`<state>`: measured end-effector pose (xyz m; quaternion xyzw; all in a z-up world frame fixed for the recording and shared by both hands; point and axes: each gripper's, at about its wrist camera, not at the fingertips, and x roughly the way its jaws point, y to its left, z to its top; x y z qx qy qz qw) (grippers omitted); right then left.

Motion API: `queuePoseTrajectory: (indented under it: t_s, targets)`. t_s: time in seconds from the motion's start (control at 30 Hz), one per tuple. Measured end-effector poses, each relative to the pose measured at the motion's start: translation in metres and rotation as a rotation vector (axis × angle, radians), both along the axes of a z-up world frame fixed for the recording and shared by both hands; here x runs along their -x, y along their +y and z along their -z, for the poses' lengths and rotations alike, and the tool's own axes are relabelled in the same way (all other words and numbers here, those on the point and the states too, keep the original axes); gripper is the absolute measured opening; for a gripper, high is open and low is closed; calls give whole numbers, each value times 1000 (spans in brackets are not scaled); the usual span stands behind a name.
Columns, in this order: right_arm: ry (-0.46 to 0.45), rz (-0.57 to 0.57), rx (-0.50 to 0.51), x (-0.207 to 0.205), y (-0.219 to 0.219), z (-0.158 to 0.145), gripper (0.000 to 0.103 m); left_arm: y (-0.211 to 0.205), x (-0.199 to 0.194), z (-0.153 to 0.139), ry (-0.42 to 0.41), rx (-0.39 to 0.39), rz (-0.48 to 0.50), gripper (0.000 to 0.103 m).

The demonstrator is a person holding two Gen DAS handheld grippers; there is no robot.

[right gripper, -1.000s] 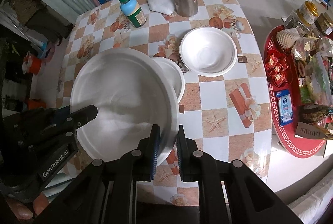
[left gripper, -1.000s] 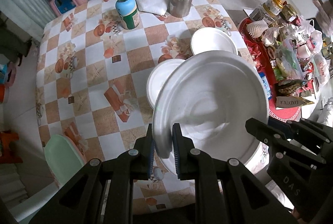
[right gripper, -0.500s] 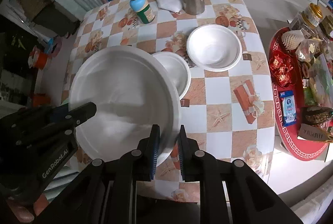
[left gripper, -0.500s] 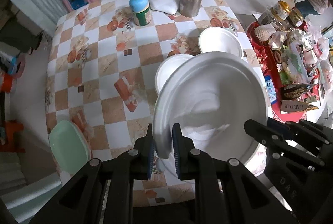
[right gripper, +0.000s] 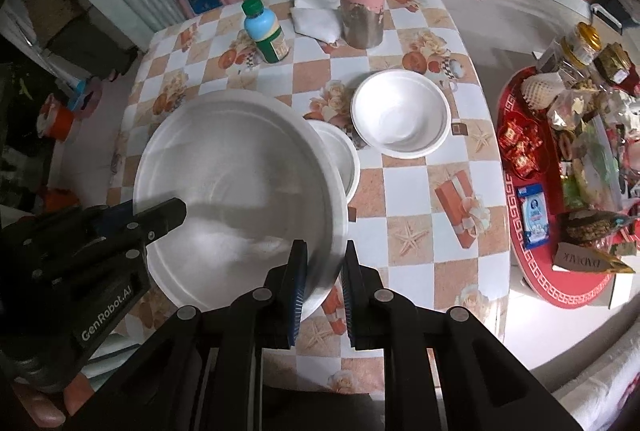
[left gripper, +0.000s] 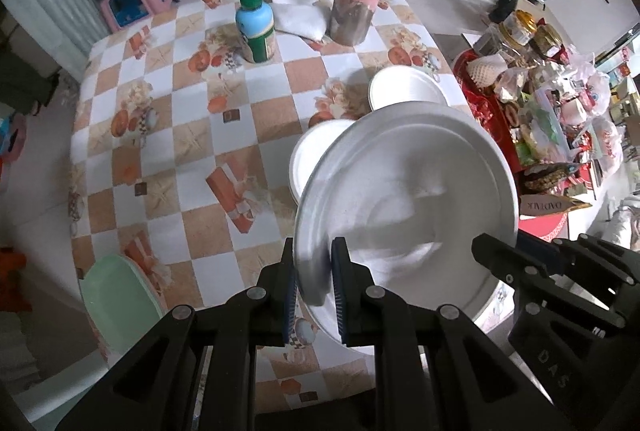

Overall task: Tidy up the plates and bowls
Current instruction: 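Lift the white plate with the left tool and carry it toward the green plate, then lower the white plate onto the green plate and open the left tool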

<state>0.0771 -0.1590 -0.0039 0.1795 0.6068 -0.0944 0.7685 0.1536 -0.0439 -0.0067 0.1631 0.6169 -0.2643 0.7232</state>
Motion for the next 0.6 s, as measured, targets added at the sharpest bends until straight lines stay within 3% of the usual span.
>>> queuePoseTrajectory:
  t_s: [0.27,0.6]
  targets:
    - [70,33,34,13,15,8,19,-2,9,12,40,2,50,18]
    - [66,-43,20,-9,3,24,19,-4,-10,30,59,-38,-74,18]
